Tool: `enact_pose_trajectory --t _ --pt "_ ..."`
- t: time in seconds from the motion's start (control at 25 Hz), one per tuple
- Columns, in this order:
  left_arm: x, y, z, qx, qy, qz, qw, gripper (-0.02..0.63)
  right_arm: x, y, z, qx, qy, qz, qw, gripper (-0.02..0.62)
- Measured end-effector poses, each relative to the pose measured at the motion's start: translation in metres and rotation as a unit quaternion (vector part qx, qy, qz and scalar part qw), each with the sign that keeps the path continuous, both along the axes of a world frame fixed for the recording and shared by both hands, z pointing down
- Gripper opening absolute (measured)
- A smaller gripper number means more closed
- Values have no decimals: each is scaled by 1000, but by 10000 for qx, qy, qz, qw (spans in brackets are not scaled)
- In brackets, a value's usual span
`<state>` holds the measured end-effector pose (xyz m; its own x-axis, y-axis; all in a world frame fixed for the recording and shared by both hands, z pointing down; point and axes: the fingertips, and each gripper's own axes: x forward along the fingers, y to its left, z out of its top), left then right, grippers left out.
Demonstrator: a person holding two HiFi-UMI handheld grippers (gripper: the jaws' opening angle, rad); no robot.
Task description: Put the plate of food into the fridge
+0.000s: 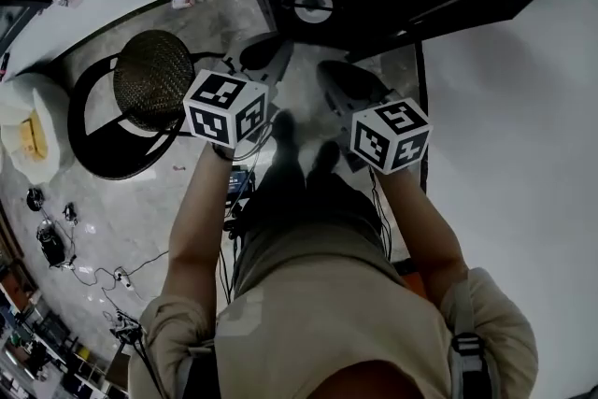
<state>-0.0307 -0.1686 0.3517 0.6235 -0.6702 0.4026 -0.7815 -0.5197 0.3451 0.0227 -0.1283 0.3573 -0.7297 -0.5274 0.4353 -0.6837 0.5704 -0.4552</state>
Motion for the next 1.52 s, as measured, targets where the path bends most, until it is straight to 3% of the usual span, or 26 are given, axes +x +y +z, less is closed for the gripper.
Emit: enact_pose_trajectory --t 0.4,0.76,1.2,1.52 --pt "22 21 -53 410 131 84 9990 11 1 9 -44 580 47 -160 9982 31" --pt "52 44 -86 660 151 172 9976 11 30 23 -73 905 6 -78 9959 31" --pt "81 80 -115 1000 32 217 9947 11 71 51 -94 1180 36 62 9930 31" --pt "98 114 -143 1643 -305 -31 9859 11 105 77 -113 1606 50 187 9868 31"
